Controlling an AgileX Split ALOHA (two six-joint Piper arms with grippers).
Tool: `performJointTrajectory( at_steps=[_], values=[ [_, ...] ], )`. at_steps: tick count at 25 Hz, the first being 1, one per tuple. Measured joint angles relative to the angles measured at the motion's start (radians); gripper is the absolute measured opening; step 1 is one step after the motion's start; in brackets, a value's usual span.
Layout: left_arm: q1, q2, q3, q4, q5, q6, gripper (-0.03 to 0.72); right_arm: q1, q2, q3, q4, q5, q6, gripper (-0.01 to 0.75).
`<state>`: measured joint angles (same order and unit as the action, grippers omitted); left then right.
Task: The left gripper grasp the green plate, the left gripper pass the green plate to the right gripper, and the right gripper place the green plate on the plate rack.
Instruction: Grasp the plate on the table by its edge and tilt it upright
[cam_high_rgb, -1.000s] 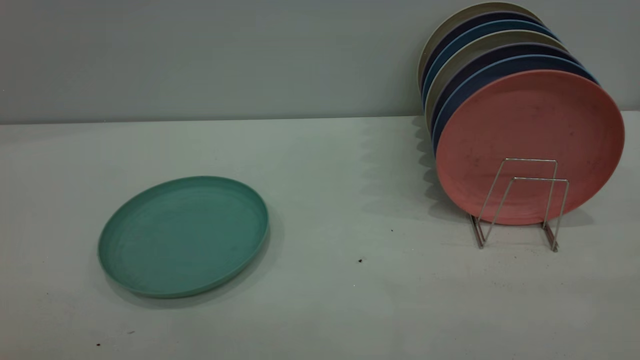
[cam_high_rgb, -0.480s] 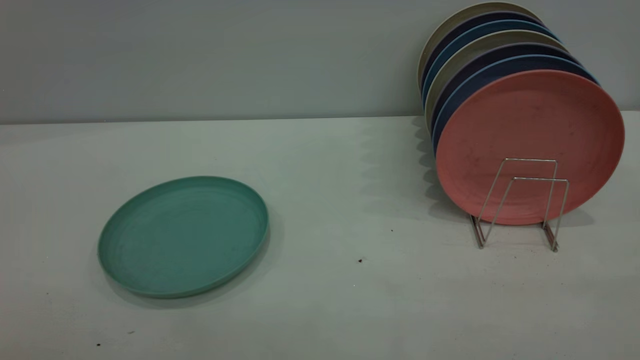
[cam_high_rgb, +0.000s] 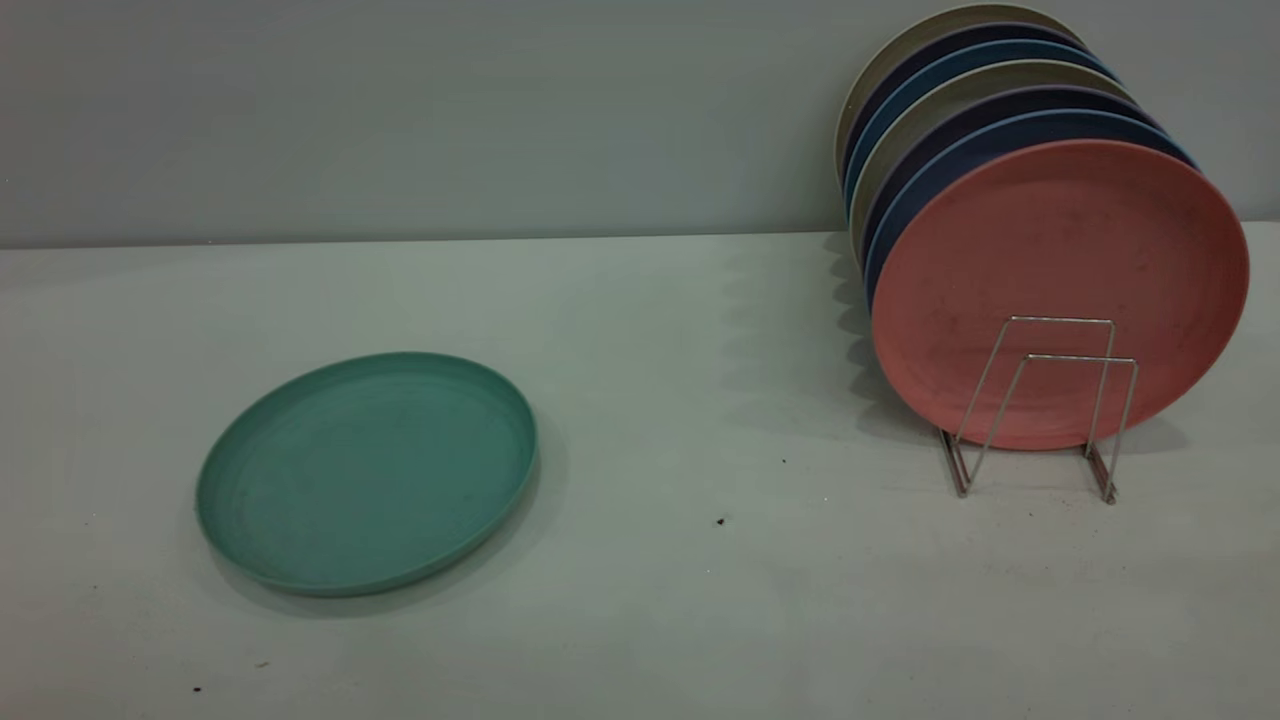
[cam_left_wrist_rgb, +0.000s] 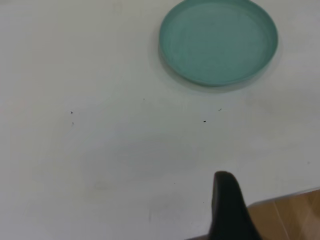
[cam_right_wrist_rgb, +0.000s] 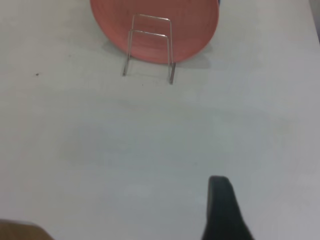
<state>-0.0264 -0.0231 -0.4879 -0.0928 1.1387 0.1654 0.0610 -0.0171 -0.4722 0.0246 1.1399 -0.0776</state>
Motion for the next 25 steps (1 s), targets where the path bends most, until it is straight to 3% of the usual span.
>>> performJointTrajectory(
  at_steps=[7,12,18,25],
  values=[
    [0.000,0.000,0.000,0.000,-0.003,0.000,0.474,0.000,0.000,0.000,0.000,0.000,0.000,0.480],
    [0.000,0.009,-0.027,-0.039,-0.065,-0.043,0.474,0.000,0.000,-0.011,-0.002,-0.020,-0.008,0.480],
    [0.000,0.221,-0.028,-0.046,-0.073,-0.105,0.474,0.000,0.100,-0.028,-0.005,-0.213,-0.042,0.480],
    [0.000,0.681,-0.028,-0.132,-0.304,-0.049,0.474,0.000,0.379,-0.028,0.044,-0.361,-0.056,0.480]
  ],
)
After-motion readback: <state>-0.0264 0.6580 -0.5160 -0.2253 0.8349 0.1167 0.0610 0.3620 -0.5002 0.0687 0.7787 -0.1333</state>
